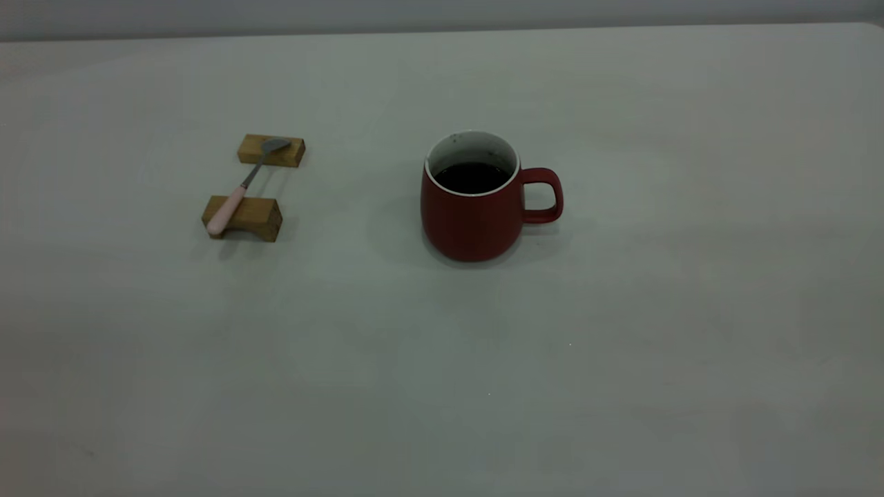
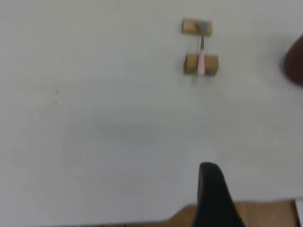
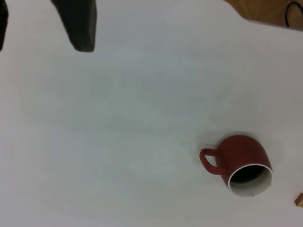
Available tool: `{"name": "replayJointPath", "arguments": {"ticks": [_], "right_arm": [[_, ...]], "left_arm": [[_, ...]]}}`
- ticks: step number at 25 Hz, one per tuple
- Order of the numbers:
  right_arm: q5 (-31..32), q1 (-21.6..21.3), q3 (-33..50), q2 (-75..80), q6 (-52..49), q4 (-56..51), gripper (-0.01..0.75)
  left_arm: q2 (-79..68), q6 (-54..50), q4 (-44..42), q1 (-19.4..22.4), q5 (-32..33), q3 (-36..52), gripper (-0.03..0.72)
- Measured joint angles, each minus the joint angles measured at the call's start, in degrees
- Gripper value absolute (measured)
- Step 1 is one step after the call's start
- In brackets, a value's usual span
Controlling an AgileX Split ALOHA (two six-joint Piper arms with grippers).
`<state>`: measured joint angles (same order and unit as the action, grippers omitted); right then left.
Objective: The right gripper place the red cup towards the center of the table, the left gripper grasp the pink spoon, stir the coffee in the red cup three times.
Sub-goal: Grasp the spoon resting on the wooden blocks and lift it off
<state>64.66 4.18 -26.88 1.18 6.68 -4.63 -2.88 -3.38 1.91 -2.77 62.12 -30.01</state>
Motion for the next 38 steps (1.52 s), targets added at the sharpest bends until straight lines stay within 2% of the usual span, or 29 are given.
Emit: {"name": "replayJointPath", "arguments": {"ticks": [4, 10, 15, 19, 23, 29, 38], "right_arm": [[0.0, 0.0, 0.0, 0.0, 0.0, 0.0, 0.369], [0.0, 0.0, 0.0, 0.0, 0.0, 0.0, 0.343], [0.0, 0.0, 0.0, 0.0, 0.0, 0.0, 0.334], [0.0, 0.0, 0.0, 0.0, 0.0, 0.0, 0.334], [0.0, 0.0, 0.0, 0.0, 0.0, 0.0, 0.334], [0.0, 0.0, 0.0, 0.0, 0.0, 0.0, 0.334], [0.0, 0.0, 0.0, 0.0, 0.0, 0.0, 0.334]], "left_arm": [[-14.0, -1.8, 0.7, 0.0, -6.8, -5.3, 0.519], [-42.1, 3.4, 8.9, 0.0, -17.1, -12.8, 0.519], [-65.3, 8.0, 11.6, -0.2, -19.4, -20.9, 0.559], [-80.6, 9.5, 12.6, -2.5, -22.3, -26.2, 0.613], [-94.0, 9.9, 12.8, -5.3, -25.2, -31.0, 0.621], [-108.6, 10.0, 12.7, -6.8, -27.6, -36.7, 0.621], [-117.1, 8.7, 9.4, -7.0, -34.0, -37.5, 0.615]]}}
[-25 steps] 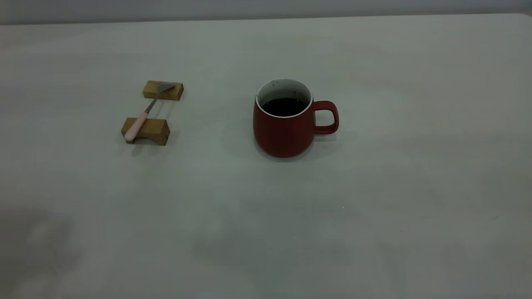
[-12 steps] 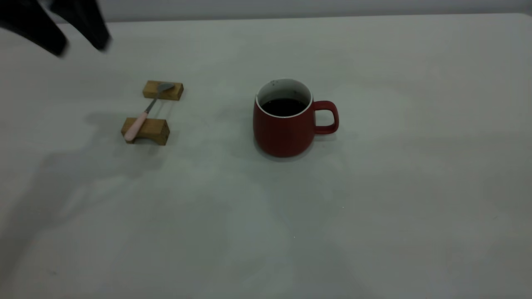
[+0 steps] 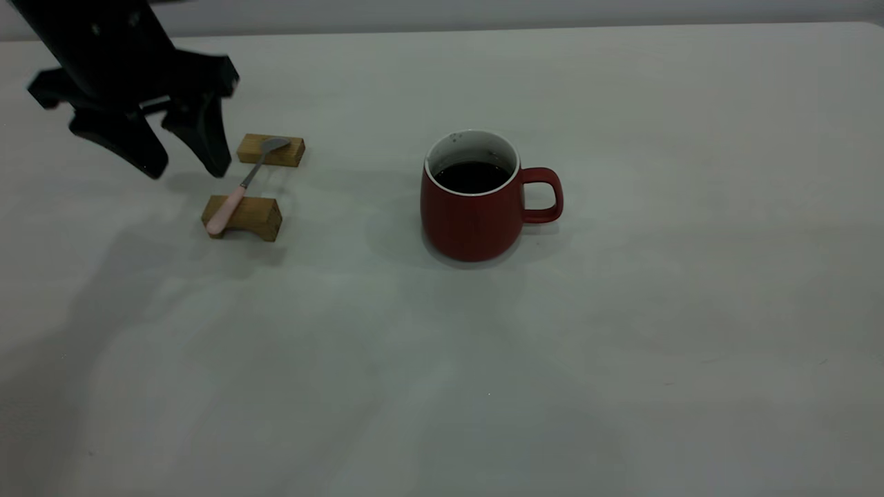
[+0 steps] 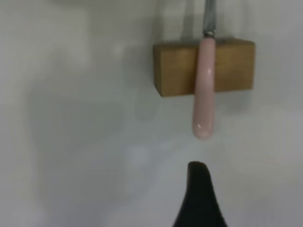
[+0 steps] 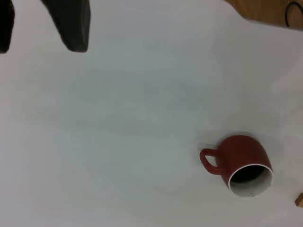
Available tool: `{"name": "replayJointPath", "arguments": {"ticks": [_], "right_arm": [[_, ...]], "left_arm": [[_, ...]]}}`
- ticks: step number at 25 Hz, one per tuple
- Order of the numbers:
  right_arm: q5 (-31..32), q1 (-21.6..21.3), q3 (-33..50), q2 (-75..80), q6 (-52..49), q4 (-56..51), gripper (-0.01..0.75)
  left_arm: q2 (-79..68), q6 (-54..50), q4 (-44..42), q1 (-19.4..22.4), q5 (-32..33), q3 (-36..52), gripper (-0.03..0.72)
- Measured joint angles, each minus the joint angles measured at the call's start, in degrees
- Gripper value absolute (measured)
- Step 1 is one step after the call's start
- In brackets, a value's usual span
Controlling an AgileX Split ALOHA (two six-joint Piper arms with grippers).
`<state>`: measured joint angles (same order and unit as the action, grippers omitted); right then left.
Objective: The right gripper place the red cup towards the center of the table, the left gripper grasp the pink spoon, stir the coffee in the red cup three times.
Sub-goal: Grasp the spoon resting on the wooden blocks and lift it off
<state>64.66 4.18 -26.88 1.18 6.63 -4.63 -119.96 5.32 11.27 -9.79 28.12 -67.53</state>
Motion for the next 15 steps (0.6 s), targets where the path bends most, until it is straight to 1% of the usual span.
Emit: {"name": "replayJointPath", "arguments": {"ticks": [8, 15], "right_arm": [[0.0, 0.0, 0.0, 0.0, 0.0, 0.0, 0.334], [0.0, 0.0, 0.0, 0.0, 0.0, 0.0, 0.334]], "left_arm": [[-6.0, 0.0, 0.0, 0.0, -5.1, -0.4, 0.603], [-10.2, 0.2, 0.0, 0.0, -5.8, -3.6, 0.59]]}}
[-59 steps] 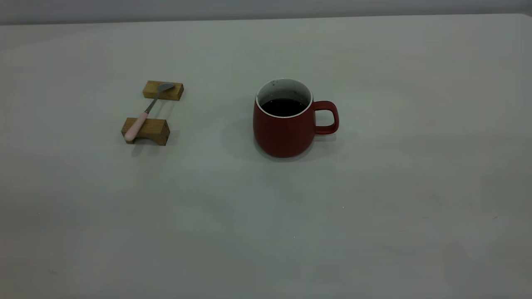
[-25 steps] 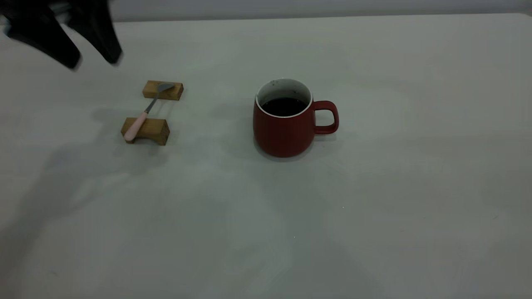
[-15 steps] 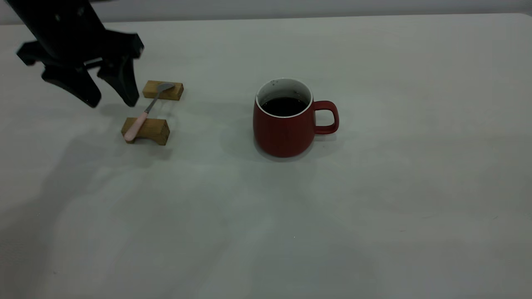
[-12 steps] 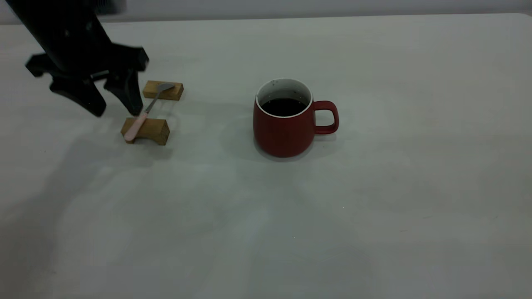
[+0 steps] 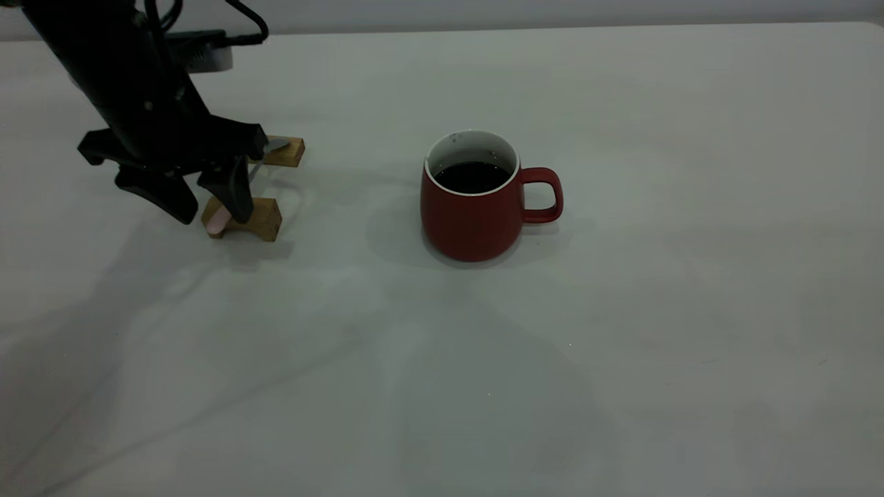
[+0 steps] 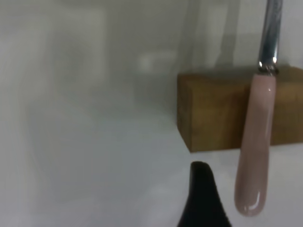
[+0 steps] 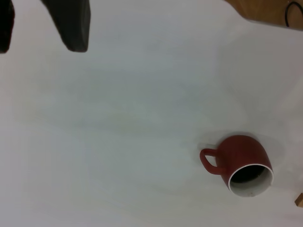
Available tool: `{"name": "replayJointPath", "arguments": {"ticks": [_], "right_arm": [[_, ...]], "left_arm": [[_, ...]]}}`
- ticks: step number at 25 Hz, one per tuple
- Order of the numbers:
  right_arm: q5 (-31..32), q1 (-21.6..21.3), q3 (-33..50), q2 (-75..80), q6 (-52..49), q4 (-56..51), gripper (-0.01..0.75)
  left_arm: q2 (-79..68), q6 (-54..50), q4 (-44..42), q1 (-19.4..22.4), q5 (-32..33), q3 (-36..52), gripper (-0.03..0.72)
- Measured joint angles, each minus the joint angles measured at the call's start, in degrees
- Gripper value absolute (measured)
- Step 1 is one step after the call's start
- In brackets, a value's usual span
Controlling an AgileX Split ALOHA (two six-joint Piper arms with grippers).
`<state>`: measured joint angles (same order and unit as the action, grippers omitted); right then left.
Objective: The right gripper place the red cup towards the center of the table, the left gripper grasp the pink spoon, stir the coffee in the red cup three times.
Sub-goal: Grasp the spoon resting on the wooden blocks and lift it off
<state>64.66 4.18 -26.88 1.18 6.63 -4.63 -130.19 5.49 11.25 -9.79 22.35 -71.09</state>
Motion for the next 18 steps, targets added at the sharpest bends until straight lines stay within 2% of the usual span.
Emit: {"name": "replayJointPath", "arguments": {"ticks": [3, 6, 8, 12, 15, 18], "right_arm": [[0.0, 0.0, 0.0, 0.0, 0.0, 0.0, 0.334], [0.0, 0.0, 0.0, 0.0, 0.0, 0.0, 0.334], [0.0, 0.0, 0.0, 0.0, 0.0, 0.0, 0.334], [0.0, 0.0, 0.0, 0.0, 0.0, 0.0, 0.334], [0.0, 0.0, 0.0, 0.0, 0.0, 0.0, 0.334], [0.0, 0.0, 0.0, -0.1, 0.0, 0.0, 0.334]], "left_arm": [[-1.5, 0.1, 0.0, 0.0, 0.0, -1.2, 0.572], [-2.2, 0.1, -0.1, 0.0, 0.1, -1.9, 0.502], [-2.3, 0.1, -0.1, 0.0, 0.0, -1.9, 0.42], [-2.4, 0.1, -0.1, 0.0, 1.1, -2.4, 0.182], [-2.2, -0.3, -0.1, 0.0, 5.1, -4.6, 0.175], [-0.2, -1.3, 2.1, 0.0, 15.1, -9.0, 0.175]]}}
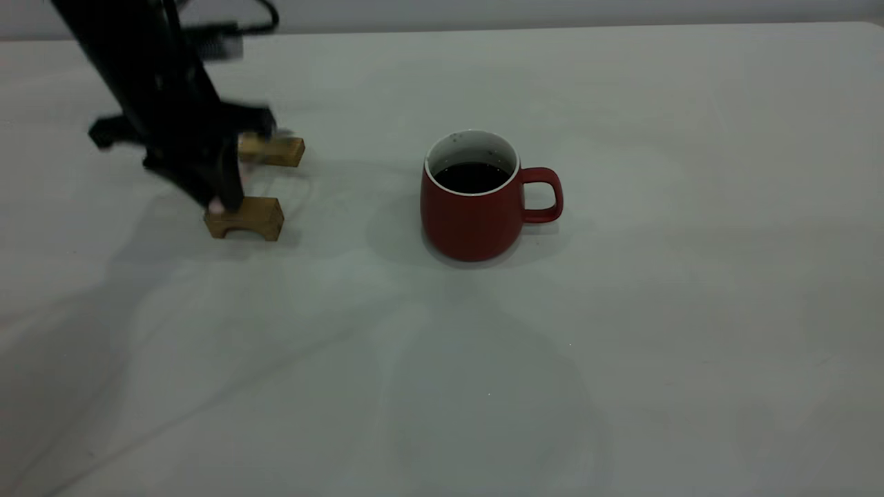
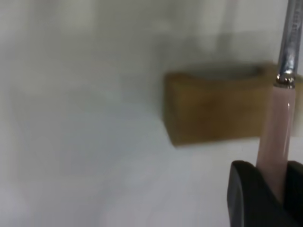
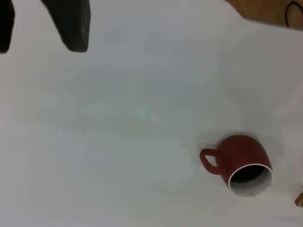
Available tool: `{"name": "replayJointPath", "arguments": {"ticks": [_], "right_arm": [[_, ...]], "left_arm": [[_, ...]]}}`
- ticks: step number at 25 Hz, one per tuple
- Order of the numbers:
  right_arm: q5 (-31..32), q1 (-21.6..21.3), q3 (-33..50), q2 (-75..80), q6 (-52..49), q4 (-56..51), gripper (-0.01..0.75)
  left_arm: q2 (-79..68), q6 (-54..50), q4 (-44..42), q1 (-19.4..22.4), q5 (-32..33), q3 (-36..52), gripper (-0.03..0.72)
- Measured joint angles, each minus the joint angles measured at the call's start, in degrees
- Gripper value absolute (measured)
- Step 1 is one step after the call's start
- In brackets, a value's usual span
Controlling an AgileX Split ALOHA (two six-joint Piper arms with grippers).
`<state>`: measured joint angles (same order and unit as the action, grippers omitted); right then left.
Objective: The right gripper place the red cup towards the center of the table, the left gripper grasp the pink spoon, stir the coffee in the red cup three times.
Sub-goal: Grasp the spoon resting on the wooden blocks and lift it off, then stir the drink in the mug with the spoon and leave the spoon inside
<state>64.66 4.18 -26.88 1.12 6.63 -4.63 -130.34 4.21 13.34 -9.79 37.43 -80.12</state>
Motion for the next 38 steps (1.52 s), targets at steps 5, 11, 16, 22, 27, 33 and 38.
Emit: {"name": "replayJointPath", "arguments": {"ticks": [5, 11, 16, 22, 27, 33, 38], "right_arm": [[0.0, 0.0, 0.0, 0.0, 0.0, 0.0, 0.334], [0.0, 0.0, 0.0, 0.0, 0.0, 0.0, 0.334], [0.0, 0.0, 0.0, 0.0, 0.0, 0.0, 0.334], [0.0, 0.0, 0.0, 0.0, 0.0, 0.0, 0.334], [0.0, 0.0, 0.0, 0.0, 0.0, 0.0, 0.334], [0.0, 0.0, 0.0, -0.1, 0.0, 0.0, 0.334], [0.0, 0.0, 0.0, -0.1, 0.0, 0.0, 0.334]], "left_arm": [[3.8, -6.1, 16.5, 0.0, 19.7, -9.5, 0.175], [3.9, -25.1, 41.2, -0.6, 29.5, -12.3, 0.175], [3.9, -40.5, 49.4, -3.8, 29.5, -12.3, 0.175], [3.2, -50.0, 51.1, -8.6, 29.5, -12.3, 0.175], [-0.9, -51.3, 52.5, -10.1, 29.5, -12.3, 0.175], [-5.7, -50.1, 54.4, -10.2, 25.7, -12.3, 0.175], [-8.3, -45.5, 54.5, -10.2, 20.1, -12.3, 0.175]]}}
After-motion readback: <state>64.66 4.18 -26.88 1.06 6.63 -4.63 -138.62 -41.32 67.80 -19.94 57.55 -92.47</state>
